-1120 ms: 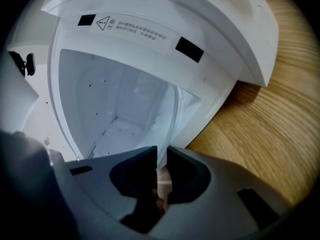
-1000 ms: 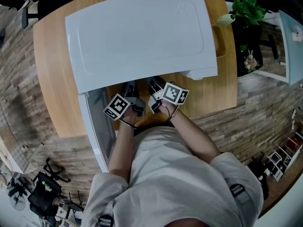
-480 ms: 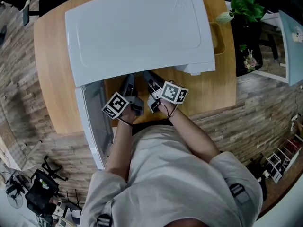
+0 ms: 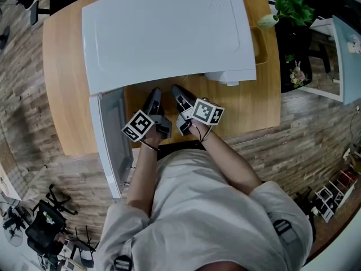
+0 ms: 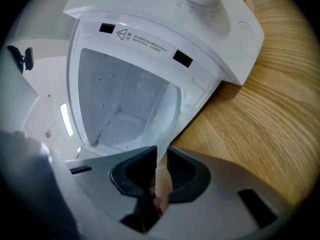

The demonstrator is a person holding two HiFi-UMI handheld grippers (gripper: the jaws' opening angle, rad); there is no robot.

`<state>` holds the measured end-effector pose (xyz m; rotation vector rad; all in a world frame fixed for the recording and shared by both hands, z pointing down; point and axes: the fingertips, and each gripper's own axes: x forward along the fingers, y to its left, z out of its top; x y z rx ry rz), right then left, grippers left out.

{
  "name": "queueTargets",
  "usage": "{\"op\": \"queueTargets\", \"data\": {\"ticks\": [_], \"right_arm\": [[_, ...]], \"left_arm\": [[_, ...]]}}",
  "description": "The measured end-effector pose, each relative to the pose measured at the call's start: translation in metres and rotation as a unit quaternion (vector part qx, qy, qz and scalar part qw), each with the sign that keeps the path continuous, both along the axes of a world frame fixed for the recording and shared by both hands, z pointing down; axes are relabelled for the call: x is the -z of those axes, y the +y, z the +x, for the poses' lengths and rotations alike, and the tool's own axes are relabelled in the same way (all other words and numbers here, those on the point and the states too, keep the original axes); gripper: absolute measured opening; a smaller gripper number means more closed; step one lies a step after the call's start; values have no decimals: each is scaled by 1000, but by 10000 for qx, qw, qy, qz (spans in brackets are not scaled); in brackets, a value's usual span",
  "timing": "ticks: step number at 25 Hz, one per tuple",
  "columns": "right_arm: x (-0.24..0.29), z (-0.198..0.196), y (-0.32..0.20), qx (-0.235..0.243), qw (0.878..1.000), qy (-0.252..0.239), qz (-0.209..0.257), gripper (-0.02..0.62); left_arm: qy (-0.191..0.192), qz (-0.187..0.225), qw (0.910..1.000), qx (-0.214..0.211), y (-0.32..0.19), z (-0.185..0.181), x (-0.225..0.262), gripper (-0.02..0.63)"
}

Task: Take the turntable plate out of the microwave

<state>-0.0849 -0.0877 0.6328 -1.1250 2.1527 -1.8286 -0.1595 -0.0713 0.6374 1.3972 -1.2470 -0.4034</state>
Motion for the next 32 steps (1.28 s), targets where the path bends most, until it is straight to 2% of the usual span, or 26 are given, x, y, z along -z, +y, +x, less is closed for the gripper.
{"op": "queueTargets", "data": {"ticks": [12, 17, 23, 32], "right_arm": [[-1, 4, 21, 146, 9999, 71, 31, 74], [-5, 13, 15, 237, 9989, 378, 153, 97], [-4, 31, -10, -9, 9994, 304, 191, 123], [-6, 34, -31, -107, 9992, 339, 190, 117]], "left_arm": [[10, -41, 10000, -57, 20, 4, 0, 94], [-296, -84, 9992, -253, 19, 1, 0, 113], [-261, -35, 9996, 127, 12, -25, 0, 132], [-150, -6, 9994, 309, -5, -34, -2, 117]]}}
